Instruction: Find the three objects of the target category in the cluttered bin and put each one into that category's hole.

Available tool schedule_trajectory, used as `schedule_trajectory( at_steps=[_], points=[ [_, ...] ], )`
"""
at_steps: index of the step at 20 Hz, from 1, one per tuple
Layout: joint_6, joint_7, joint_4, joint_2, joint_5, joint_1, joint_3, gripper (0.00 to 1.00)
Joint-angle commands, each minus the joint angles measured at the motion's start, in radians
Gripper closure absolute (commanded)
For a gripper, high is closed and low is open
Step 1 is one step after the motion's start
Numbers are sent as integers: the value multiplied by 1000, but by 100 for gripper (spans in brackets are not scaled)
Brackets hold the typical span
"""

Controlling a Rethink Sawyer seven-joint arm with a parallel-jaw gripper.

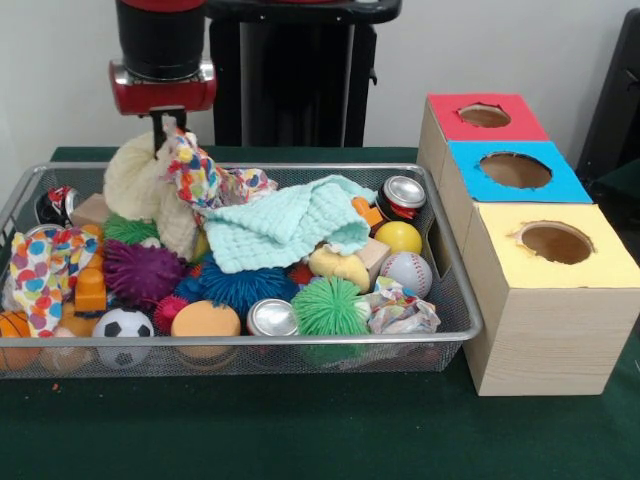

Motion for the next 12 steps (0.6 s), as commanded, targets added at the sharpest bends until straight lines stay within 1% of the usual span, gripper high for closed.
schedule_trajectory(
  at_steps=[1, 6, 12],
  points=[
    [78, 70, 77, -17, 71, 52, 55, 100],
    [72, 122, 85, -27, 123, 110, 39, 100],
    [95, 157, 61, -25, 178, 183, 20, 100]
  ],
)
